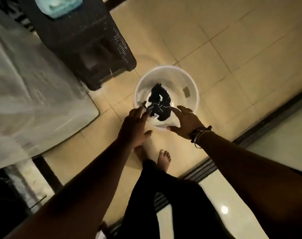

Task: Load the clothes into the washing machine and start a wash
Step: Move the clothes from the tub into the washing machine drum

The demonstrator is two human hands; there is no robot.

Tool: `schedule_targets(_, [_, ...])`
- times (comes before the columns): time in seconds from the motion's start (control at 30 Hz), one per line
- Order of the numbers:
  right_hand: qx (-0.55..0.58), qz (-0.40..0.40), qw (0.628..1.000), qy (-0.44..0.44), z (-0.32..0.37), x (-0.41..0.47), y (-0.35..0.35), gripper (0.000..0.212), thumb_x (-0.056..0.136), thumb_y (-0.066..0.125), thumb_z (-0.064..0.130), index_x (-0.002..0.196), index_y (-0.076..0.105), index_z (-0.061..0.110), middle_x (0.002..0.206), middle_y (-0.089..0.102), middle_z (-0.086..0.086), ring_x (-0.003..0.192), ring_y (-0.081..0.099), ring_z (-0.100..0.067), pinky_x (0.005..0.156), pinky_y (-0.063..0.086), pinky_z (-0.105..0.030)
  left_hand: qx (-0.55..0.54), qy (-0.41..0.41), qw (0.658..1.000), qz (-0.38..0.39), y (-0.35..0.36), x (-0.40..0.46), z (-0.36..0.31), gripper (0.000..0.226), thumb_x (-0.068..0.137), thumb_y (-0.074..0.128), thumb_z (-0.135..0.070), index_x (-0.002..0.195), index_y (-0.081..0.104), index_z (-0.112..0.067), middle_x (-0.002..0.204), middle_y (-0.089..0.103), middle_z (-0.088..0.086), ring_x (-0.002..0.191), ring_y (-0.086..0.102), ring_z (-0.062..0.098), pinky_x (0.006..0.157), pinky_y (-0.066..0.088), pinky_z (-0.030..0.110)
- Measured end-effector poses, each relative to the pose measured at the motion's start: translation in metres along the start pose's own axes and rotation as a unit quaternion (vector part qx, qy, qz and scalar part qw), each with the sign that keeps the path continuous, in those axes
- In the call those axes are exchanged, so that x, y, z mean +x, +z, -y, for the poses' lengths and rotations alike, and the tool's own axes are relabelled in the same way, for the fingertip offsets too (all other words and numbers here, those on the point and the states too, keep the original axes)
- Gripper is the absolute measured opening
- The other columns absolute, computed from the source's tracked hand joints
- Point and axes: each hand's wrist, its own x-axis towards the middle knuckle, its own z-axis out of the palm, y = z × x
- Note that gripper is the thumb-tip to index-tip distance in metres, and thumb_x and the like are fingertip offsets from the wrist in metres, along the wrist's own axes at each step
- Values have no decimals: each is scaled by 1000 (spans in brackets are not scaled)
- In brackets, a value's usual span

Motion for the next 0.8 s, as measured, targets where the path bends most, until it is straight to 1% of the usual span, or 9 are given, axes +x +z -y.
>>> schedule_targets(0.13, [13,35,998,44,-34,89,38,104,76,78,55,158,18,32,163,17,-15,146,23,-41,117,31,-48,10,58,998,7,66,91,12,91,83,71,-47,156,21,-26,163,24,10,150,20,33,119,31,47])
schedule_targets(0.23, [74,51,991,103,-54,156,78,118,67,86,52,158,13,33,162,14,-17,144,26,-44,114,35,-50,29,68,997,28,117,175,28,103,76,79,-44,156,18,-22,162,24,15,149,24,36,120,29,49])
schedule_targets(0.33, [174,120,960,182,-74,228,127,150,50,91,57,157,-11,33,164,-1,-16,147,21,-43,115,34,-56,19,18,997,77,163,248,39,124,68,87,-38,158,2,-25,158,33,12,140,41,35,112,39,50])
schedule_targets(0.4, [266,126,932,214,-86,267,159,155,44,91,59,156,-13,32,162,11,-17,144,27,-40,115,34,-54,6,3,995,97,192,275,46,133,65,89,-38,156,-8,-33,155,37,13,133,49,36,106,45,54])
schedule_targets(0.5, [265,65,942,195,-95,289,192,124,61,90,42,156,11,25,136,53,-11,121,55,-31,99,51,-43,58,33,992,104,219,281,54,136,64,90,-43,152,-14,-43,161,20,20,140,37,44,107,42,59])
schedule_targets(0.57, [201,1,962,183,-100,281,193,83,74,82,35,143,39,23,118,60,-6,109,60,-29,87,55,-41,99,60,989,91,225,270,58,127,69,86,-44,154,-8,-41,163,11,21,145,25,45,111,37,59])
schedule_targets(0.63, [168,-40,971,165,-103,263,177,31,88,64,30,117,57,20,103,61,-2,101,62,-27,74,48,-36,115,72,987,89,217,254,52,118,69,83,-48,156,6,-34,163,8,20,147,19,45,114,31,58])
schedule_targets(0.7, [165,-51,976,129,-105,244,155,19,92,54,29,109,61,23,99,61,1,98,61,-25,72,41,-32,77,48,992,87,203,239,41,110,66,84,-52,153,21,-29,163,12,16,149,17,42,116,30,57])
schedule_targets(0.8, [215,-50,972,83,-102,212,112,24,91,57,31,115,61,31,107,67,2,100,62,-23,78,49,-33,-46,20,998,35,164,222,17,103,56,83,-62,140,38,-23,153,37,9,143,34,30,111,40,51])
